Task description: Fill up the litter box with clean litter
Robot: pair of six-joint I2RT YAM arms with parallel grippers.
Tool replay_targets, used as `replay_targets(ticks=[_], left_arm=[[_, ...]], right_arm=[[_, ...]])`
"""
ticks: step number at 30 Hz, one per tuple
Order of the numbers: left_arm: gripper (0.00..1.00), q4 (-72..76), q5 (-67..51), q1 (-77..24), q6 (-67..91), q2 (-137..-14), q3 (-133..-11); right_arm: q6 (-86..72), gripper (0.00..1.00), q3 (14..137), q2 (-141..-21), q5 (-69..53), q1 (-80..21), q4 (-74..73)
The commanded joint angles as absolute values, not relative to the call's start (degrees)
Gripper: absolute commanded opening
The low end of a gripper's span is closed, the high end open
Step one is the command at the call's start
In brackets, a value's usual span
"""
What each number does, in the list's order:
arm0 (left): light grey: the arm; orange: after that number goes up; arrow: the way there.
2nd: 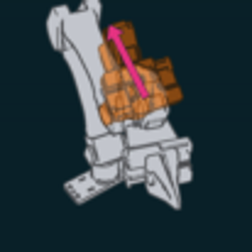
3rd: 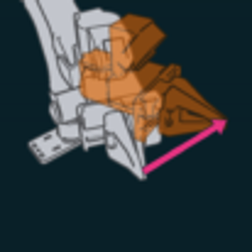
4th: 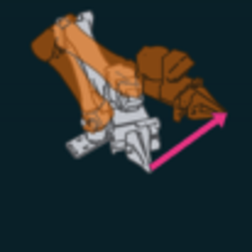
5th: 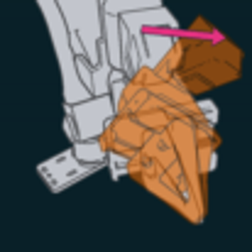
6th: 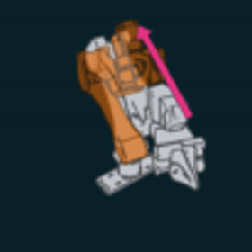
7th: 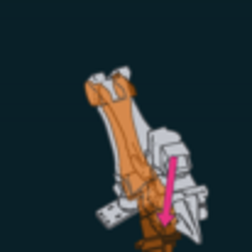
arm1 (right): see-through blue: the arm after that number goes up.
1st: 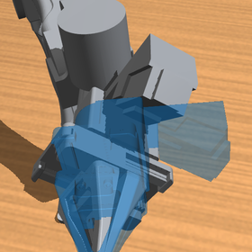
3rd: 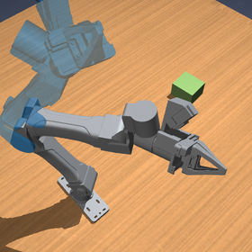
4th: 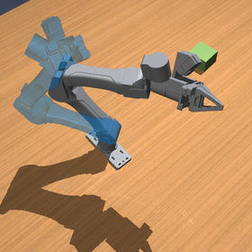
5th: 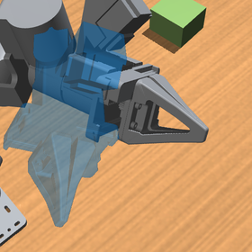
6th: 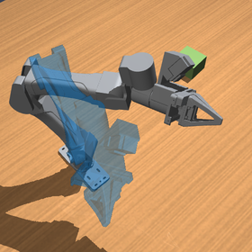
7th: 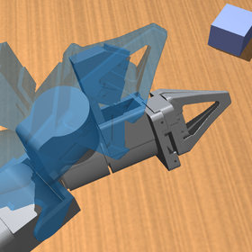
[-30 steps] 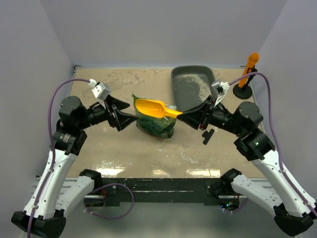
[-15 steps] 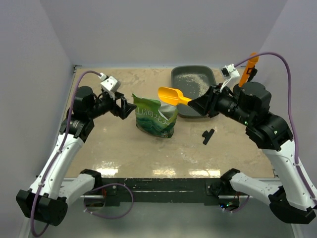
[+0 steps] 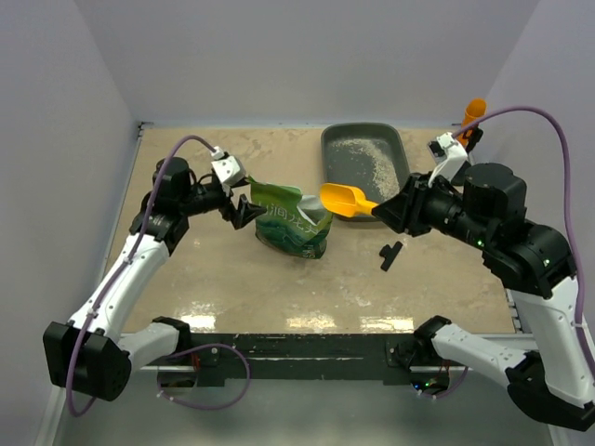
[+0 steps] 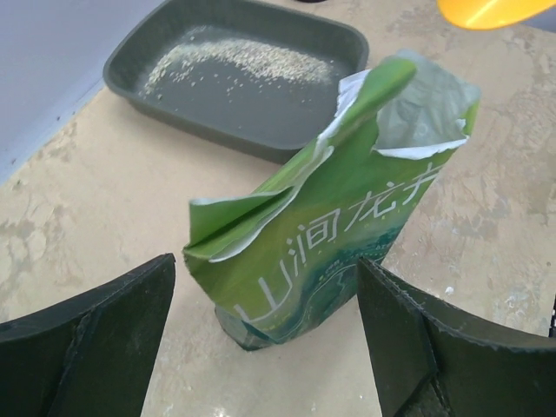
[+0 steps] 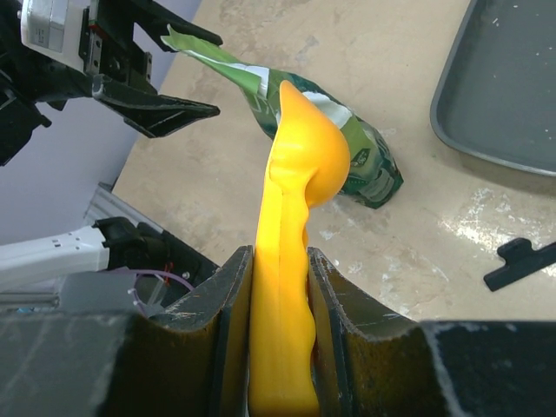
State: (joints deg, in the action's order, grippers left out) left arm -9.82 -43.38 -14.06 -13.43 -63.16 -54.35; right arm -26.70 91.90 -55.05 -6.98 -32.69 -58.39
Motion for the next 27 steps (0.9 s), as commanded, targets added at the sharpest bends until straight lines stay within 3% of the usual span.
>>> replay_targets(ticks=[1, 10, 18, 19, 22, 24, 27], left_arm=[[0.89, -1.9, -52.5, -13.4, -17.3, -64.8, -53.8], [0.86, 5.3, -61.4, -11.4, -17.0, -70.7, -53.5], [0.67, 6.2, -69.0, -10.5, -15.8, -74.8, -55.2], [0.63, 6.7, -69.7, -10.5, -15.7, -74.7, -54.8], [0.34, 8.8, -71.5, -10.5, -14.3, -74.7, -53.6], [0.03, 8.6, -71.1, -10.5, -14.4, -74.6, -53.3], [0.0, 8.4, -69.6, -10.9, -14.5, -72.7, -52.6]], right_arm=[[-25.5, 0.0, 94.4, -54.0, -6.5, -32.7, -60.6], [-25.2, 0.0, 96.2, -55.1, -7.5, -32.8, -63.0], [-24.8, 0.0, 95.5, -55.5, -8.1, -32.7, -63.3], [-24.7, 0.0, 95.3, -55.5, -8.3, -32.7, -63.4], [-24.6, 0.0, 95.3, -56.0, -8.7, -32.7, -63.5], [-24.4, 0.0, 96.1, -56.9, -8.7, -32.7, -63.8], [-24.3, 0.0, 97.6, -58.3, -10.1, -32.7, -64.4]])
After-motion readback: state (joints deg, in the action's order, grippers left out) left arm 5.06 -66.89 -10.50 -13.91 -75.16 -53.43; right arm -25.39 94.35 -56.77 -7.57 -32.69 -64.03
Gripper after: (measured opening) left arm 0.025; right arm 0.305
